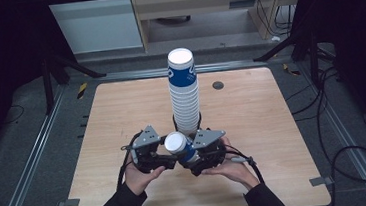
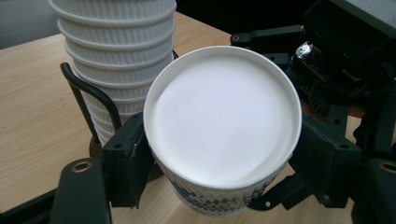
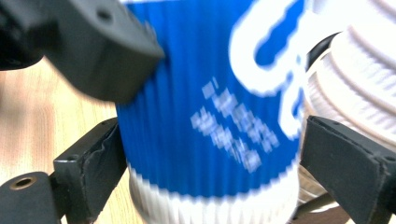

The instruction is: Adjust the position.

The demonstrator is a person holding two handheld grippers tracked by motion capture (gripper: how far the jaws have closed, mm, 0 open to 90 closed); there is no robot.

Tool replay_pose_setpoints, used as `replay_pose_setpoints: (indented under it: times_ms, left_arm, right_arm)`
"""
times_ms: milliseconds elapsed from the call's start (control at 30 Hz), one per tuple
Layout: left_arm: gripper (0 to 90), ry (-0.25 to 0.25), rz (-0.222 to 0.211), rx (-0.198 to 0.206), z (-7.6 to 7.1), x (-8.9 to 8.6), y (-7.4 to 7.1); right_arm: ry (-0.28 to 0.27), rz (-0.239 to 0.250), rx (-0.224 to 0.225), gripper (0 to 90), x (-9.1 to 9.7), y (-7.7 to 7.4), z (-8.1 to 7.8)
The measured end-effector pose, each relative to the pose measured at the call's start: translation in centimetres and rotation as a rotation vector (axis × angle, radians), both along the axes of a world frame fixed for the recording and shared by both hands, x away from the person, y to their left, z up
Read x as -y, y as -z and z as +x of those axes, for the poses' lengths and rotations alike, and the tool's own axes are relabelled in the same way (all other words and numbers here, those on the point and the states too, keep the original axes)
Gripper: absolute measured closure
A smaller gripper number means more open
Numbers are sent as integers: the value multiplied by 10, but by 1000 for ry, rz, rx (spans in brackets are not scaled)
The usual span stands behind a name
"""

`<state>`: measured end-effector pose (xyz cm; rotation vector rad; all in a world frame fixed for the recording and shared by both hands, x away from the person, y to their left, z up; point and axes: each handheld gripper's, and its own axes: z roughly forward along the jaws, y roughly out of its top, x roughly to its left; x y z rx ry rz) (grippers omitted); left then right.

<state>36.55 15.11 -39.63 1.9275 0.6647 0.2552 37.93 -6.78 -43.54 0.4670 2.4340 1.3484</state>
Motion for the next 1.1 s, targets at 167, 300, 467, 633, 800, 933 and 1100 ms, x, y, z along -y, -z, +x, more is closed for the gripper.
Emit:
replay_pose_setpoints:
  times_ms: [167,300,467,633,800,933,1100]
  left_arm:
    - [267,-12,-43,13,0,-10,-3]
    - [268,-1,-55,13,-1,-8,-3]
    - [268,19,-51,11,-3,-3,-2]
    - [265,26,-51,5,-3,-2,0]
    - [258,29,-60,-10,-1,-3,1]
    - [227,30,-48,-15,0,-3,1]
    - [184,47,-12,-57,3,-2,2]
  right_arm:
    - [4,53,-14,82,9,-6,1]
    - [-7,76,-35,82,8,-4,2]
    - [-18,69,-46,85,5,0,2]
    - [-40,59,-57,142,4,3,2]
    - [-38,54,-51,158,5,2,2]
    - [-42,43,-55,162,6,2,2]
    - [-49,-9,-24,162,4,1,0]
